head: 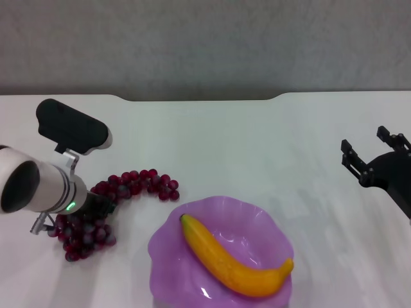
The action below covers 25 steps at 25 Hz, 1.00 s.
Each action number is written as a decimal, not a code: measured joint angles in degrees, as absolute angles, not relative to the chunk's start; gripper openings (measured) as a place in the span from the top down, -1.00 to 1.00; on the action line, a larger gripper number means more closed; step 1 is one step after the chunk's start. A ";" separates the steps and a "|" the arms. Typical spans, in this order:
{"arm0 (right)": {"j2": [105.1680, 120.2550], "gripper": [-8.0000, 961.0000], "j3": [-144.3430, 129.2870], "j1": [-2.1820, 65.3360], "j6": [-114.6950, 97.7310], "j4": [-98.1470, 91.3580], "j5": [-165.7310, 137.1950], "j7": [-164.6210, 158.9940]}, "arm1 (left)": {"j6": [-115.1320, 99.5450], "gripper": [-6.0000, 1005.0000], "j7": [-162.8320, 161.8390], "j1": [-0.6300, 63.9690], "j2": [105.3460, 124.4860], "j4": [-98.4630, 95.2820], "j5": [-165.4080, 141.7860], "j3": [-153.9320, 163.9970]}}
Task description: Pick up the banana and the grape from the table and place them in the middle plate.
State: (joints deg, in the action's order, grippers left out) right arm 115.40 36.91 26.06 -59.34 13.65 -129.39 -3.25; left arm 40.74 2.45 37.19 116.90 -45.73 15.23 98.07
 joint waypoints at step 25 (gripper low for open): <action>115.40 -0.61 36.91 25.63 -59.32 13.21 -128.76 -3.25 | 24.17 0.10 13.69 7.48 116.31 -84.50 28.50 98.99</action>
State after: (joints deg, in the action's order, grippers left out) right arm 115.40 36.91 25.63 -59.32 13.21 -128.76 -3.25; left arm 24.17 13.70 7.48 116.31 -84.50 28.50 98.99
